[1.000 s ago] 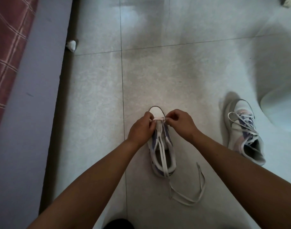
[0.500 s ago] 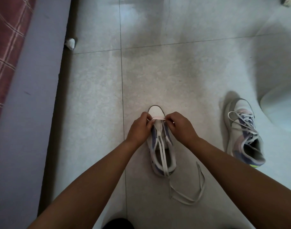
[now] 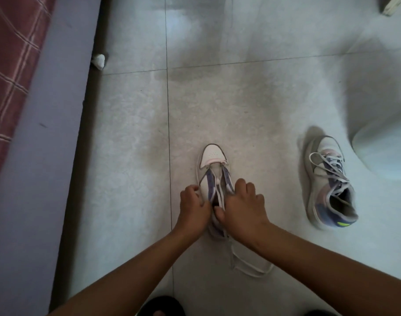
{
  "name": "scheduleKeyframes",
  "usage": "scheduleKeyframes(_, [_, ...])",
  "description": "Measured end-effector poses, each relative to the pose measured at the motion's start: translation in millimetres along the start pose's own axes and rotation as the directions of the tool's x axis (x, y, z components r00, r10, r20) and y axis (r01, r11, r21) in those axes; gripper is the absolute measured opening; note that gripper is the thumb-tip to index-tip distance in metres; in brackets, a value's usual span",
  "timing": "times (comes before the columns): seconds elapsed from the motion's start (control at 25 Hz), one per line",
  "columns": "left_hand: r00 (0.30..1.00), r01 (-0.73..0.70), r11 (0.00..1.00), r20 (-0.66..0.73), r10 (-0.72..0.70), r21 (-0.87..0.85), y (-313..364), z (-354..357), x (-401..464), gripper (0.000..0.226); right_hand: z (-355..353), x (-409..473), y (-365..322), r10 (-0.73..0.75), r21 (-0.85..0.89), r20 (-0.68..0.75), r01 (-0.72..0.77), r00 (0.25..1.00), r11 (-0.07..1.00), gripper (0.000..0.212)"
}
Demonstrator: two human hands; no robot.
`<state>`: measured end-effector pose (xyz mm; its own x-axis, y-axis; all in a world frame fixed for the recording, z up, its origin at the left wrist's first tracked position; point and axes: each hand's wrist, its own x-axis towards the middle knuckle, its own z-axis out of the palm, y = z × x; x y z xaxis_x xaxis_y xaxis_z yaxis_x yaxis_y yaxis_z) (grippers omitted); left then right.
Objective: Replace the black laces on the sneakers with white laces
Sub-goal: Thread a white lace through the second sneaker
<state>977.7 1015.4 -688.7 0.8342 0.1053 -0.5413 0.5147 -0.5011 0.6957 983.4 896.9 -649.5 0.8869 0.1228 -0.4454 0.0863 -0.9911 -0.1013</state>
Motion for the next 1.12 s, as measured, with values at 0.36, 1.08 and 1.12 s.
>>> scheduleKeyframes(0.36, [1.000, -0.025, 0.953, 0.022, 0.019, 0.303, 6.3, 39.9, -42.1, 0.111, -4.3, -12.8, 3.2, 0.163, 0.512, 0.216, -0.253, 0.963, 0.821, 0.026])
scheduleKeyframes(1.08, [0.975, -0.197, 0.968, -0.069, 0.210, 0.154, 6.6, 44.0, -45.2, 0.079, -4.0, -55.1, 21.6, -0.143, 0.738, 0.172, -0.031, 0.975, 0.674, 0.034])
scheduleKeyframes(1.12, [0.983, -0.172, 0.971, -0.039, 0.180, 0.168, 8.2, 41.4, -43.0, 0.085, -6.0, -52.3, 22.2, -0.157, 0.723, 0.108, 0.030, 0.982, 0.690, 0.031])
